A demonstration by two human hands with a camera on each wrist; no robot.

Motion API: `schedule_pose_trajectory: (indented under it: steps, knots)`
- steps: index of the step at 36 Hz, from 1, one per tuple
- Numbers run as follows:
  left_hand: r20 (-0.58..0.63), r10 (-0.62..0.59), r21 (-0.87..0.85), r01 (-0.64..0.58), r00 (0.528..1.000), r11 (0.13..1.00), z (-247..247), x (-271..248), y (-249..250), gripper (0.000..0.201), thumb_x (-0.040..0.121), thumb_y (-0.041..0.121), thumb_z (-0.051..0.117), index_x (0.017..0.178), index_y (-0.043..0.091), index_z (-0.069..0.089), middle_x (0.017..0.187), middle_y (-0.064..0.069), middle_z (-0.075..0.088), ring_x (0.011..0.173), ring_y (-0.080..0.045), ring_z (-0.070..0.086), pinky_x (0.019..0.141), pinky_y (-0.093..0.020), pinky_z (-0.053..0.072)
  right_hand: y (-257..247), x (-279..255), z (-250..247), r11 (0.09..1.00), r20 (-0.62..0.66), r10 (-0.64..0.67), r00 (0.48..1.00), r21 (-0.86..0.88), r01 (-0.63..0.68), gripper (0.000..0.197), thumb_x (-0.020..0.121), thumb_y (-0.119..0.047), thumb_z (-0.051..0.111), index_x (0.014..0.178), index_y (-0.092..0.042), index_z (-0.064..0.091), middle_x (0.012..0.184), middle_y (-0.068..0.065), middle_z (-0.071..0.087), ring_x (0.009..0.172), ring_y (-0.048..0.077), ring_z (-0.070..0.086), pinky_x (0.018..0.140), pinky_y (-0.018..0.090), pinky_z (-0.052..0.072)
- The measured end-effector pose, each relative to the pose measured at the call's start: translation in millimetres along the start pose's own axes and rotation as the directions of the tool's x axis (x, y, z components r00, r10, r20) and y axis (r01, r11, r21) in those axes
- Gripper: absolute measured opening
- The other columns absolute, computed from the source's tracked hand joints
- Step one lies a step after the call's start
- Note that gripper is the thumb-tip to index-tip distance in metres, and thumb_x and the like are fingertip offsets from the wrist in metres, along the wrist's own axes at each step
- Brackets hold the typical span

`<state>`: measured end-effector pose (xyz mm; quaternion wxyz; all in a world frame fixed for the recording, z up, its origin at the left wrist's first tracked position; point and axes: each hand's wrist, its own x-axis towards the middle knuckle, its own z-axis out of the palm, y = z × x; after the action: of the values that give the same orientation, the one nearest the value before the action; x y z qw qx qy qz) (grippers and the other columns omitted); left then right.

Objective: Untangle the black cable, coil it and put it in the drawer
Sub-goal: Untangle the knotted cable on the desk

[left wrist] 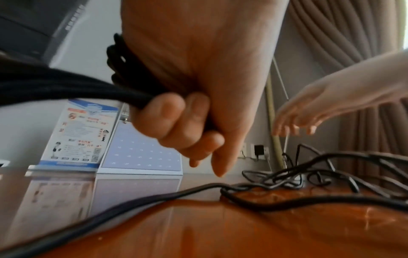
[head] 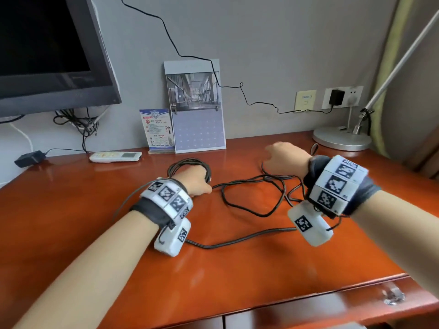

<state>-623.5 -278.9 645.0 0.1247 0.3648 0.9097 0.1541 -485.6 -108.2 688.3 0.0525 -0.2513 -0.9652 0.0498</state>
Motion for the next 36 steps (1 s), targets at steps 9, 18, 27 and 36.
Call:
schedule_pose_trajectory:
  steps: [9,18,27,36]
  knots:
    - [0.056,0.022,0.237,-0.035,0.998,0.971,14,24,11,0.014,0.085,0.018,0.058,0.084,0.004,0.061,0.059,-0.002,0.052,0.05,-0.018,0.049,0.051,-0.025,0.04,-8,40,54,0.986,0.334,0.016,0.943,-0.163,0.041,0.038,0.102,-0.021,0.034,0.133,-0.002,0.047,0.134,0.016,0.051,0.121,0.031,0.05,0.093,0.034,0.043]
    - [0.091,0.071,0.251,-0.091,0.993,0.964,15,33,7,0.031,0.087,0.019,0.058,0.113,0.003,0.061,0.078,-0.004,0.063,0.063,-0.017,0.058,0.056,-0.028,0.049,1,36,50,0.992,0.206,-0.119,0.971,0.071,0.106,0.028,0.092,-0.02,0.049,0.11,-0.021,0.07,0.105,0.004,0.066,0.094,0.024,0.061,0.075,0.027,0.047]
    - [-0.34,0.174,-0.075,-0.211,0.924,0.975,8,30,16,0.021,0.09,0.033,0.057,0.084,0.016,0.067,0.074,0.001,0.063,0.068,-0.022,0.061,0.063,-0.033,0.051,14,29,42,0.967,-0.12,0.121,0.985,0.239,-0.089,0.027,0.09,-0.016,0.041,0.103,-0.017,0.066,0.103,0.012,0.064,0.091,0.032,0.058,0.074,0.03,0.039]
    - [-0.651,0.269,0.13,-0.244,0.71,0.961,-9,15,25,0.05,0.091,0.045,0.048,0.075,0.003,0.071,0.051,-0.005,0.055,0.059,-0.03,0.06,0.052,-0.029,0.043,9,28,31,0.956,-0.405,0.059,0.912,0.287,0.066,0.05,0.082,-0.001,0.042,0.128,-0.019,0.045,0.115,0.011,0.052,0.108,0.032,0.047,0.074,0.034,0.039]
